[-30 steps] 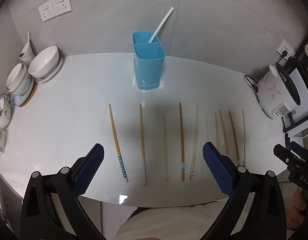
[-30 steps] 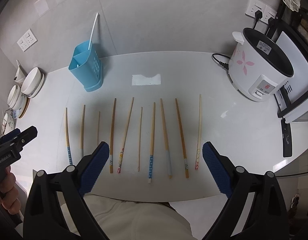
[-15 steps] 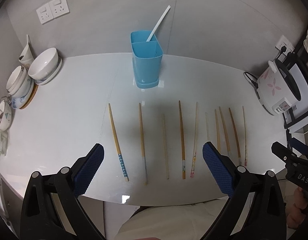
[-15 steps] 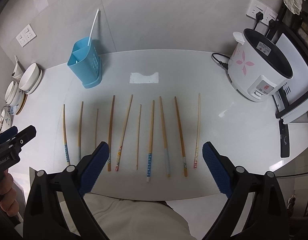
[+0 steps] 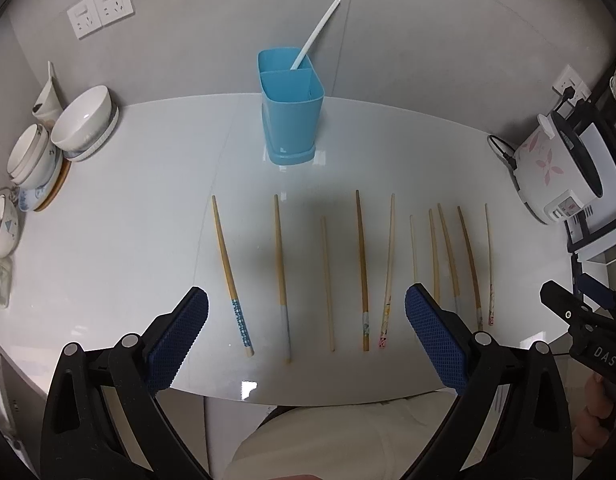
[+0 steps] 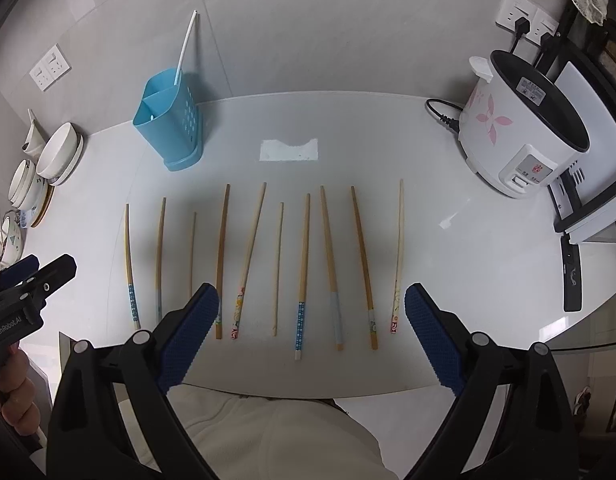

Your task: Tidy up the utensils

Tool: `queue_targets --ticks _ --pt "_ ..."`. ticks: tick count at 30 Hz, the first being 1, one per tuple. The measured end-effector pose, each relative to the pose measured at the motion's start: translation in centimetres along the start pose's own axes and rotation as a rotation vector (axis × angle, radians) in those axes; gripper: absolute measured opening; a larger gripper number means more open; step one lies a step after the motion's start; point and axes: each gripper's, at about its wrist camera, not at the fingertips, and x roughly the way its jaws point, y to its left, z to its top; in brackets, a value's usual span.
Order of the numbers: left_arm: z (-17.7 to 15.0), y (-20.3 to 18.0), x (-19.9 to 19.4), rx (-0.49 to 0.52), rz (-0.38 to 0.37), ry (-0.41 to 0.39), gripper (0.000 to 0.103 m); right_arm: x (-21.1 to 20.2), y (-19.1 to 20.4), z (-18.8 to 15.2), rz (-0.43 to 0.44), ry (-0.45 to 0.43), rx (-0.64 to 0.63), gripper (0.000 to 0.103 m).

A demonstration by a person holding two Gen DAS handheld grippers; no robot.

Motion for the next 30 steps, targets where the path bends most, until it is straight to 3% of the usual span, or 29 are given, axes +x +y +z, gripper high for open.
queue_targets --ticks 30 --pt "0.18 -0.15 0.04 0.007 -0.009 0.006 0.097 0.11 0.12 0.10 -0.001 -0.002 -0.001 0.090"
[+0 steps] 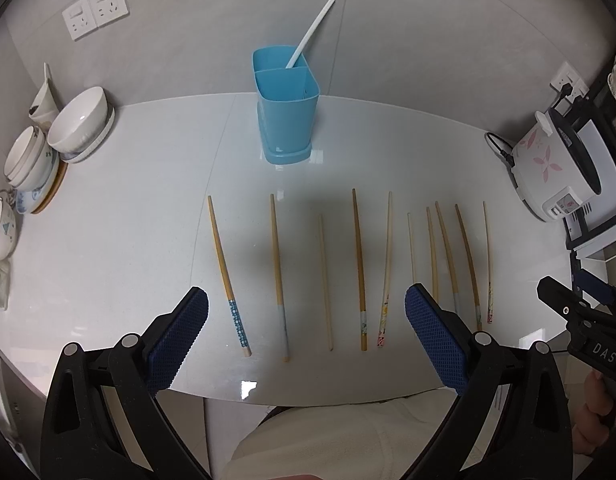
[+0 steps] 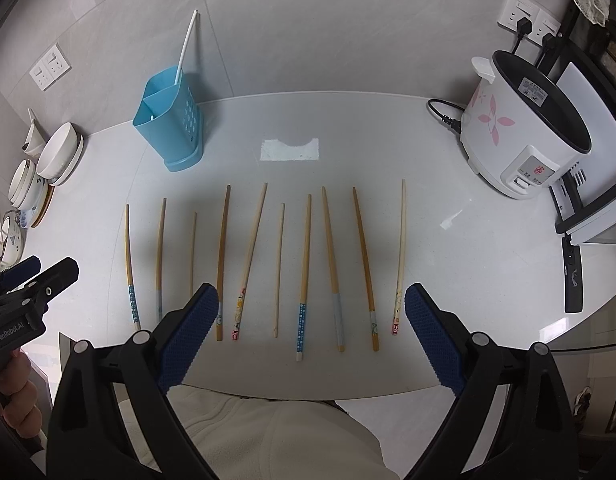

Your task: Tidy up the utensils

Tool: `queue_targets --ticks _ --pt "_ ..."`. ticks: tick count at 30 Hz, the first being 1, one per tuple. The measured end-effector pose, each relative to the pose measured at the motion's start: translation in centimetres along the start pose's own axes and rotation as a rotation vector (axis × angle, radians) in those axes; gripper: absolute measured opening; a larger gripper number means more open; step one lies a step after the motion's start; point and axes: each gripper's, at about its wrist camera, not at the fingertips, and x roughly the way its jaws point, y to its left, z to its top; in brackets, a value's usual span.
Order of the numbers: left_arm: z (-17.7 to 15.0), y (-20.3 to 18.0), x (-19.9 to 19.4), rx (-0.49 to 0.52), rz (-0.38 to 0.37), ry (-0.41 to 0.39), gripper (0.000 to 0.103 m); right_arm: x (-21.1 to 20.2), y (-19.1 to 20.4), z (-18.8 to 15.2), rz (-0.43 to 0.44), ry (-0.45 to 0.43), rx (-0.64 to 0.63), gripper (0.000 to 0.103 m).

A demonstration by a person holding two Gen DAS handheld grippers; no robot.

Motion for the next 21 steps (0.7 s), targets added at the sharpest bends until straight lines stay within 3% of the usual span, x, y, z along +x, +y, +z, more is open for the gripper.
queue_targets --ticks 13,21 --pt "0.6 1.2 0.8 -0.032 -0.018 0.007 0.097 1.5 0.3 0.7 0.020 0.000 -0.002 0.090" --pt "1.2 3.8 4.6 -0.089 0.023 0.010 0.097 6.1 0.5 1.5 0.008 0.019 -0.016 0.090"
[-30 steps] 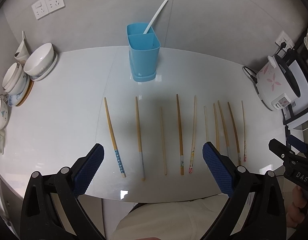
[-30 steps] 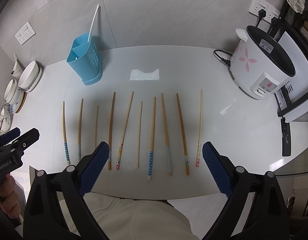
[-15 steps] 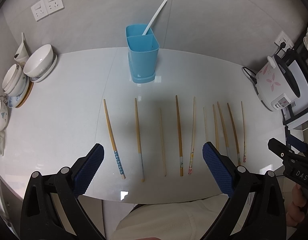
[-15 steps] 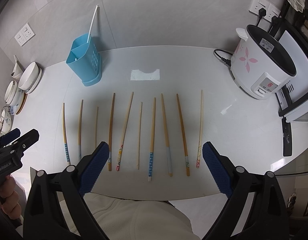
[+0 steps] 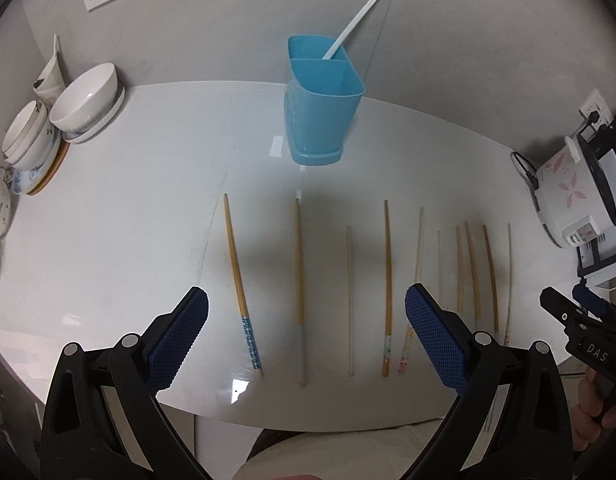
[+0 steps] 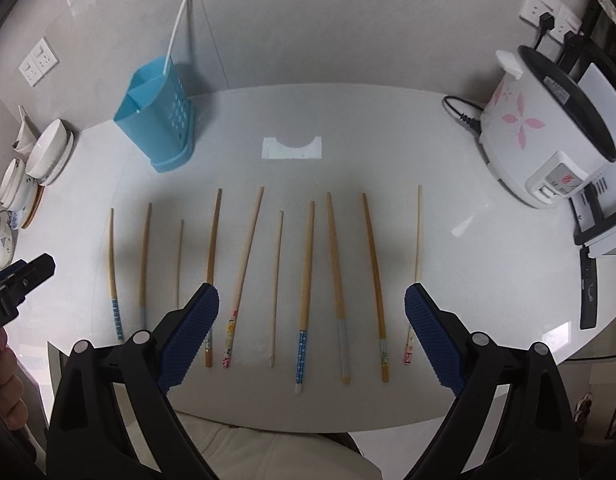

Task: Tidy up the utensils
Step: 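Close the left tool on a blue-dotted chopstick while the right tool grasps another blue-tipped chopstick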

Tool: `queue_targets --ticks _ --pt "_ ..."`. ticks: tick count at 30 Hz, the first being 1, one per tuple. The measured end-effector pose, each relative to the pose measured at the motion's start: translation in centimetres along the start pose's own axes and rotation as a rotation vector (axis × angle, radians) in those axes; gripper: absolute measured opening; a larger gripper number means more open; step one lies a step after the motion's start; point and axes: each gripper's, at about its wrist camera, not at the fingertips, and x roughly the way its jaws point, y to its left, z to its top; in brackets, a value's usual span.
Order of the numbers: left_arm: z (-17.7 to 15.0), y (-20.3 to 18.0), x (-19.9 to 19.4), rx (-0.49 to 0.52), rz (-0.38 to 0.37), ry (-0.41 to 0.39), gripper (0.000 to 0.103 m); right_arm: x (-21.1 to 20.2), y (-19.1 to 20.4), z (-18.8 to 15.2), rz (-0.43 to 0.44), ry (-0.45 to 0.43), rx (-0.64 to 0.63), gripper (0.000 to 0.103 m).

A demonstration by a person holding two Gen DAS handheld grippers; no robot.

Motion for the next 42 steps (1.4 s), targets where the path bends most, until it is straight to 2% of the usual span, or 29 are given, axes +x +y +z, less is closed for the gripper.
queue_targets --ticks 3,5,13,17,21,23,31,34,37,39,40,41,42 --pt "0.0 1.4 2.6 -0.032 0.009 0.025 0.096 2.7 0.3 -0.1 0.013 0.025 -0.011 0.089" --pt "-0.1 2.3 4.4 -0.046 0.018 0.043 0.096 4.7 0.7 -0.3 0.024 0.054 -0.025 0.083" --pt "-1.2 5.4 11.3 -0.100 0.092 0.178 0.091 10.5 1.0 -1.1 0.031 0.146 -0.032 0.070" --pt "-1.6 6.5 13.3 -0.111 0.107 0.214 0.088 12.4 0.7 -1.2 0.018 0.193 -0.019 0.064" --pt "-1.6 7.2 15.1 -0.121 0.110 0.245 0.083 13.7 0.5 -1.4 0.002 0.233 -0.011 0.054" --pt "-1.4 7.4 15.7 -0.119 0.109 0.252 0.081 14.2 0.5 -1.5 -0.001 0.253 -0.007 0.046" --pt "-0.6 7.7 17.2 -0.096 0.119 0.281 0.068 15.6 0.8 -1.6 -0.011 0.296 -0.021 0.034" --pt "-0.2 7.6 17.4 -0.087 0.120 0.284 0.059 16.0 0.9 -1.5 -0.016 0.313 -0.020 0.029" --pt "0.0 7.5 17.6 -0.080 0.119 0.305 0.047 16.6 0.9 -1.1 -0.023 0.324 -0.020 0.023" --pt "0.1 7.3 17.7 -0.072 0.117 0.323 0.032 16.9 1.0 -1.0 -0.024 0.329 -0.018 0.022" --pt "0.0 6.8 17.7 -0.069 0.116 0.332 0.030 17.0 1.2 -0.9 -0.025 0.331 -0.018 0.021" --pt "0.1 6.8 17.7 -0.069 0.117 0.340 0.023 17.2 1.5 -0.6 -0.022 0.334 -0.018 0.020" --pt "0.1 6.8 17.8 -0.068 0.119 0.344 0.014 17.4 1.8 -0.3 -0.019 0.336 -0.018 0.020"
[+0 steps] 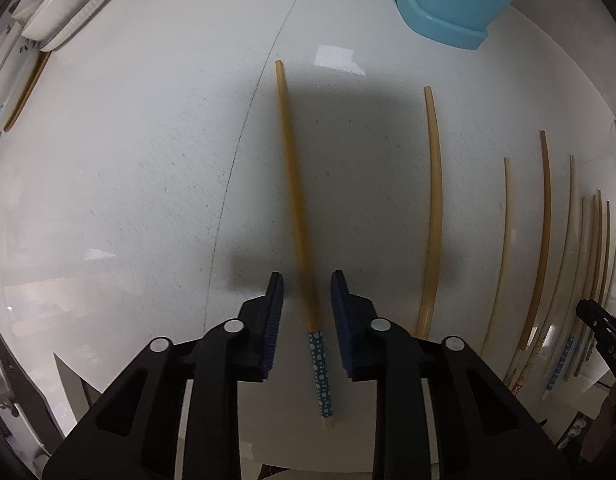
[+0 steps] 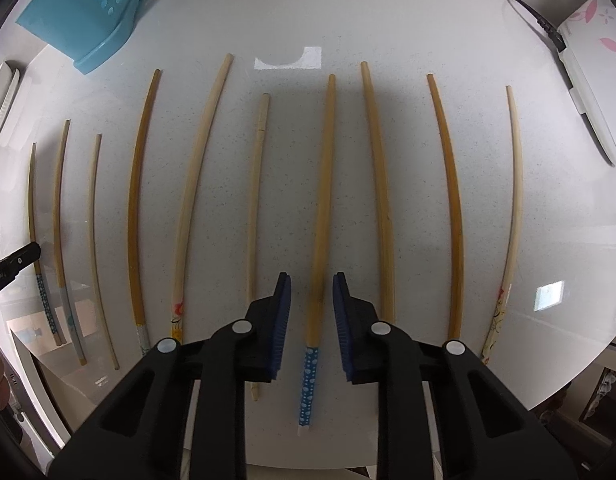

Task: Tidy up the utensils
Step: 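Close the left tool on a blue-dotted chopstick while the right tool grasps another blue-tipped chopstick, then lift both chopsticks and lower the left tool's chopstick into the blue holder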

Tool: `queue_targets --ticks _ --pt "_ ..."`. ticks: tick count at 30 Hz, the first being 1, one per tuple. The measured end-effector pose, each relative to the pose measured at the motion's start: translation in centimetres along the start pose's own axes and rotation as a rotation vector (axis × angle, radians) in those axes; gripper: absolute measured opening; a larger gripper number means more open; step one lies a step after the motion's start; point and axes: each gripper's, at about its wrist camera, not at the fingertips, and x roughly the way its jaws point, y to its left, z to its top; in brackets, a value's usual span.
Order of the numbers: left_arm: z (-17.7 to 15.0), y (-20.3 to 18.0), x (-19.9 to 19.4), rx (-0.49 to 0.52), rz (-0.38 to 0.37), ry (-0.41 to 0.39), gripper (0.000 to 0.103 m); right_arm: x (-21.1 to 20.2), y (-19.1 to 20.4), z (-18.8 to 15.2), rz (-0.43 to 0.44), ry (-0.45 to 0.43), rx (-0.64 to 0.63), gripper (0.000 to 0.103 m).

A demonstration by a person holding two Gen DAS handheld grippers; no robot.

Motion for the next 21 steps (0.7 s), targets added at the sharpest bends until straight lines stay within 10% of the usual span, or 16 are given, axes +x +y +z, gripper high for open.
queue_targets --ticks 21 --pt "-2.3 2.3 -2.5 -0.007 -0.063 -0.044 0.007 -1.4 -1.8 -0.2 0.010 -0.032 0.010 0.006"
